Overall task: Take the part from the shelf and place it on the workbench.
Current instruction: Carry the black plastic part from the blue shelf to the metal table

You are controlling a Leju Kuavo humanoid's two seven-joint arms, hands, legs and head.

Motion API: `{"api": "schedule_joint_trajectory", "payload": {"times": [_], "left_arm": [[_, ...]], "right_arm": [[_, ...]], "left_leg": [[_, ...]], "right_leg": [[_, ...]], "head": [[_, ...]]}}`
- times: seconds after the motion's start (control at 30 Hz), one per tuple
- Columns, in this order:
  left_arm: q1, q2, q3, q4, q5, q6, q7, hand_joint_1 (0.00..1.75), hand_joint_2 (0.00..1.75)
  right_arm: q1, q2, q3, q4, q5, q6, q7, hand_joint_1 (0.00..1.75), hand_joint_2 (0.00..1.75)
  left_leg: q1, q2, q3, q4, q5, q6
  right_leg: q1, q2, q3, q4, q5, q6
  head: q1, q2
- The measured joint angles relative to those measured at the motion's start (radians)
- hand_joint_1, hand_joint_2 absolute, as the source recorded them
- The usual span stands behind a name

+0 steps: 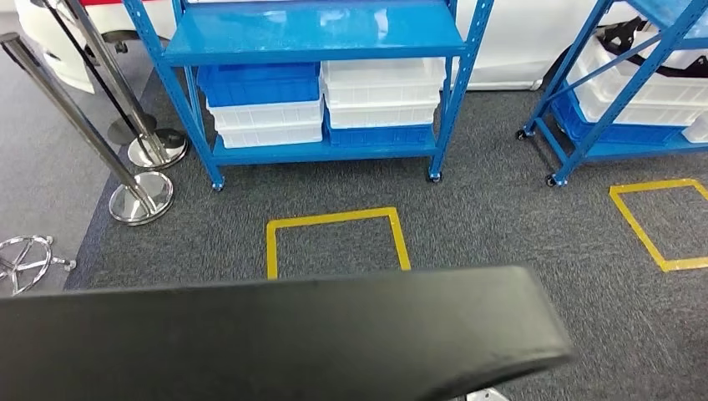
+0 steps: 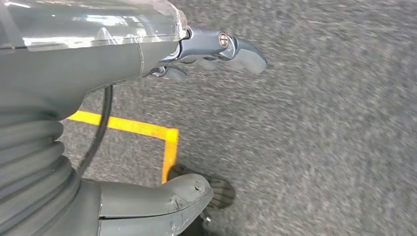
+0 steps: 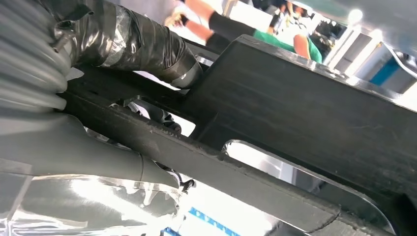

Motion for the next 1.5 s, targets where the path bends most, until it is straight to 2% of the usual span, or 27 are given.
{"api": "schedule_joint_trajectory", "payload": {"times": [0.03, 0.07, 0.13, 0.2, 0.27, 0.33, 0.4, 0.43, 0.5, 0.57, 0.6, 0.63, 0.7, 0.73, 0.83, 0.9, 0.97, 1.03, 1.1, 1.13, 1.2, 1.23, 1.27, 1.33, 1.37, 1.43, 1.5], "left_arm": [[0.0, 0.0, 0.0, 0.0, 0.0, 0.0, 0.0, 0.0, 1.75], [0.001, 0.0, 0.0, 0.0, 0.0, 0.0, -0.001, 0.0, 1.75], [0.002, 0.0, 0.0, 0.0, 0.0, 0.0, -0.001, 0.0, 1.75], [0.002, -0.001, 0.0, 0.0, 0.0, 0.0, -0.001, 0.0, 1.75], [0.0, -0.001, 0.0, 0.0, 0.001, 0.0, 0.0, 0.0, 1.75], [0.001, 0.0, 0.0, 0.0, 0.002, 0.001, 0.001, 0.0, 1.75], [0.006, 0.002, 0.001, 0.0, 0.003, 0.002, 0.004, 0.0, 1.75], [0.009, 0.002, 0.002, 0.0, 0.003, 0.002, 0.005, 0.0, 1.75], [0.013, 0.002, 0.003, 0.001, 0.003, 0.003, 0.007, 0.0, 1.75], [0.01, 0.002, 0.004, 0.001, 0.003, 0.003, 0.008, 0.0, 1.75], [0.007, 0.002, 0.005, 0.001, 0.003, 0.003, 0.008, 0.0, 1.75], [0.006, 0.002, 0.005, 0.001, 0.003, 0.003, 0.007, 0.0, 1.75], [0.005, 0.002, 0.006, 0.001, 0.003, 0.003, 0.006, 0.0, 1.75], [0.005, 0.004, 0.006, 0.001, 0.003, 0.003, 0.005, 0.0, 1.75], [-0.001, 0.009, 0.007, 0.001, 0.003, 0.003, 0.004, 0.0, 1.75], [-0.003, 0.011, 0.008, 0.001, 0.003, 0.003, 0.002, 0.0, 1.75], [-0.002, 0.011, 0.009, 0.001, 0.003, 0.003, 0.002, 0.0, 1.75], [-0.001, 0.01, 0.009, 0.001, 0.003, 0.004, 0.002, 0.0, 1.75], [-0.001, 0.007, 0.009, 0.001, 0.003, 0.006, 0.004, 0.0, 1.75], [0.0, 0.006, 0.009, 0.001, 0.003, 0.007, 0.005, 0.0, 1.75], [0.001, 0.003, 0.01, 0.001, 0.003, 0.009, 0.007, 0.0, 1.75], [0.001, 0.002, 0.01, 0.001, 0.003, 0.01, 0.007, 0.0, 1.75], [0.001, 0.001, 0.01, 0.001, 0.003, 0.01, 0.007, 0.0, 1.75], [0.001, 0.0, 0.01, 0.001, 0.004, 0.01, 0.007, 0.0, 1.75], [0.001, -0.001, 0.01, 0.001, 0.004, 0.01, 0.006, 0.0, 1.75], [0.002, -0.001, 0.011, 0.001, 0.004, 0.011, 0.006, 0.0, 1.75], [0.004, -0.002, 0.013, 0.001, 0.004, 0.012, 0.006, 0.0, 1.75]], "right_arm": [[0.0, -0.002, 0.0, 0.002, 0.001, 0.0, 0.0, 1.75, 1.75], [0.0, -0.004, -0.001, 0.003, 0.002, 0.0, 0.0, 1.75, 1.75], [0.0, -0.007, -0.001, 0.006, 0.003, 0.0, 0.0, 1.75, 1.75], [-0.001, -0.009, -0.001, 0.006, 0.004, 0.0, 0.001, 1.75, 1.75], [-0.002, -0.01, -0.002, 0.006, 0.002, 0.0, 0.005, 1.75, 1.75], [-0.002, -0.012, -0.002, 0.006, -0.007, 0.003, 0.012, 1.75, 1.75], [-0.001, -0.012, -0.002, 0.007, -0.019, 0.007, 0.018, 1.75, 1.75], [0.0, -0.013, -0.002, 0.008, -0.022, 0.008, 0.02, 1.75, 1.75], [0.002, -0.013, -0.002, 0.01, -0.027, 0.009, 0.022, 1.75, 1.75], [0.004, -0.013, -0.002, 0.011, -0.029, 0.008, 0.022, 1.75, 1.75], [0.005, -0.013, -0.002, 0.011, -0.03, 0.009, 0.023, 1.75, 1.75], [0.005, -0.013, -0.002, 0.011, -0.03, 0.009, 0.023, 1.75, 1.75], [0.005, -0.013, -0.002, 0.011, -0.031, 0.009, 0.022, 1.75, 1.75], [0.004, -0.013, -0.002, 0.011, -0.031, 0.009, 0.022, 1.75, 1.75], [0.003, -0.013, -0.002, 0.011, -0.032, 0.009, 0.021, 1.75, 1.75], [0.003, -0.013, -0.002, 0.01, -0.032, 0.009, 0.02, 1.75, 1.75], [0.003, -0.013, -0.002, 0.01, -0.032, 0.009, 0.019, 1.75, 1.75], [0.005, -0.014, -0.002, 0.01, -0.03, 0.007, 0.019, 1.75, 1.75], [0.005, -0.015, -0.002, 0.01, -0.026, 0.004, 0.019, 1.75, 1.75], [0.006, -0.016, -0.002, 0.01, -0.021, 0.002, 0.019, 1.75, 1.75], [0.007, -0.017, -0.002, 0.009, -0.011, -0.004, 0.016, 1.75, 1.75], [0.007, -0.017, -0.002, 0.009, -0.005, -0.007, 0.013, 1.75, 1.75], [0.006, -0.017, -0.002, 0.008, 0.001, -0.01, 0.009, 1.75, 1.75], [0.004, -0.018, -0.003, 0.005, 0.008, -0.013, 0.004, 1.75, 1.75], [0.004, -0.018, -0.003, 0.003, 0.009, -0.013, 0.002, 1.75, 1.75], [0.003, -0.018, -0.004, 0.0, 0.012, -0.013, 0.001, 1.75, 1.75], [0.003, -0.019, -0.005, -0.002, 0.021, -0.017, 0.001, 1.75, 1.75]], "left_leg": [[-0.001, -0.005, -0.019, 0.001, 0.015, 0.002], [-0.002, -0.011, -0.039, 0.003, 0.03, 0.001], [-0.003, -0.026, -0.081, 0.01, 0.058, -0.003], [-0.003, -0.045, -0.118, 0.02, 0.081, -0.011], [-0.005, -0.061, -0.141, 0.031, 0.1, -0.02], [-0.007, -0.076, -0.151, 0.031, 0.121, -0.033], [-0.003, -0.089, -0.158, 0.025, 0.138, -0.045], [-0.002, -0.08, -0.164, 0.031, 0.128, -0.048], [-0.001, -0.042, -0.188, 0.091, 0.051, -0.053], [-0.002, -0.008, -0.217, 0.218, -0.054, -0.059], [-0.001, -0.003, -0.225, 0.283, -0.081, -0.061], [-0.001, -0.001, -0.223, 0.327, -0.08, -0.062], [-0.002, -0.001, -0.171, 0.326, -0.027, -0.056], [-0.005, -0.001, -0.117, 0.273, -0.008, -0.048], [-0.016, 0.0, 0.051, 0.05, -0.056, -0.023], [-0.021, 0.001, 0.076, -0.005, -0.066, -0.015], [-0.018, 0.005, 0.063, -0.017, -0.04, -0.004], [-0.013, 0.01, 0.038, -0.027, -0.011, 0.007], [-0.013, 0.012, 0.004, -0.025, 0.012, 0.011], [-0.012, 0.013, -0.013, -0.023, 0.023, 0.01], [-0.009, 0.016, -0.049, -0.014, 0.045, 0.002], [-0.006, 0.017, -0.066, -0.005, 0.052, -0.004], [-0.004, 0.017, -0.082, 0.006, 0.057, -0.009], [-0.005, 0.016, -0.105, 0.033, 0.061, -0.021], [-0.006, 0.015, -0.112, 0.042, 0.063, -0.028], [-0.004, 0.014, -0.12, 0.05, 0.07, -0.042], [0.001, 0.014, -0.135, 0.078, 0.044, -0.053]], "right_leg": [[0.0, 0.002, -0.011, 0.066, -0.044, 0.0], [0.0, 0.003, -0.016, 0.122, -0.064, 0.0], [0.0, 0.008, 0.018, 0.148, -0.025, -0.004], [0.0, 0.037, 0.117, 0.046, 0.016, -0.014], [0.0, 0.077, 0.219, -0.098, -0.009, -0.023], [0.003, 0.086, 0.252, -0.158, -0.03, -0.027], [0.004, 0.072, 0.24, -0.156, -0.018, -0.034], [0.003, 0.064, 0.232, -0.158, -0.008, -0.04], [0.002, 0.048, 0.208, -0.16, 0.016, -0.052], [0.007, 0.032, 0.175, -0.156, 0.04, -0.057], [0.009, 0.024, 0.156, -0.153, 0.052, -0.057], [0.011, 0.017, 0.137, -0.149, 0.063, -0.057], [0.016, 0.008, 0.099, -0.138, 0.084, -0.056], [0.018, 0.005, 0.083, -0.133, 0.094, -0.055], [0.021, -0.002, 0.063, -0.127, 0.122, -0.046], [0.018, -0.005, 0.063, -0.135, 0.143, -0.034], [0.015, -0.003, 0.057, -0.133, 0.139, -0.021], [0.013, 0.003, 0.037, -0.077, 0.059, -0.011], [0.007, 0.007, 0.008, 0.043, -0.036, 0.0], [0.003, 0.007, -0.002, 0.101, -0.047, 0.005], [-0.005, 0.007, 0.012, 0.146, 0.004, 0.015], [-0.011, 0.007, 0.046, 0.114, 0.037, 0.019], [-0.015, 0.007, 0.096, 0.052, 0.047, 0.024], [-0.015, 0.01, 0.192, -0.086, 0.011, 0.02], [-0.013, 0.011, 0.214, -0.123, -0.014, 0.014], [-0.01, 0.012, 0.215, -0.139, -0.026, -0.006], [-0.01, 0.01, 0.205, -0.138, -0.014, -0.024]], "head": [[0.0, 0.0], [0.0, 0.0], [0.0, 0.0], [0.0, 0.0], [0.0, 0.0], [0.0, 0.0], [0.0, 0.0], [0.0, 0.0], [0.0, 0.0], [-0.001, 0.0], [-0.001, 0.0], [-0.001, 0.0], [-0.001, 0.0], [-0.001, 0.0], [-0.001, 0.0], [-0.001, 0.0], [-0.001, 0.0], [-0.001, 0.0], [-0.001, 0.0], [-0.001, 0.0], [-0.001, 0.0], [-0.001, 0.0], [-0.001, 0.0], [-0.001, 0.0], [-0.001, 0.0], [-0.001, 0.0], [-0.001, 0.0]]}}
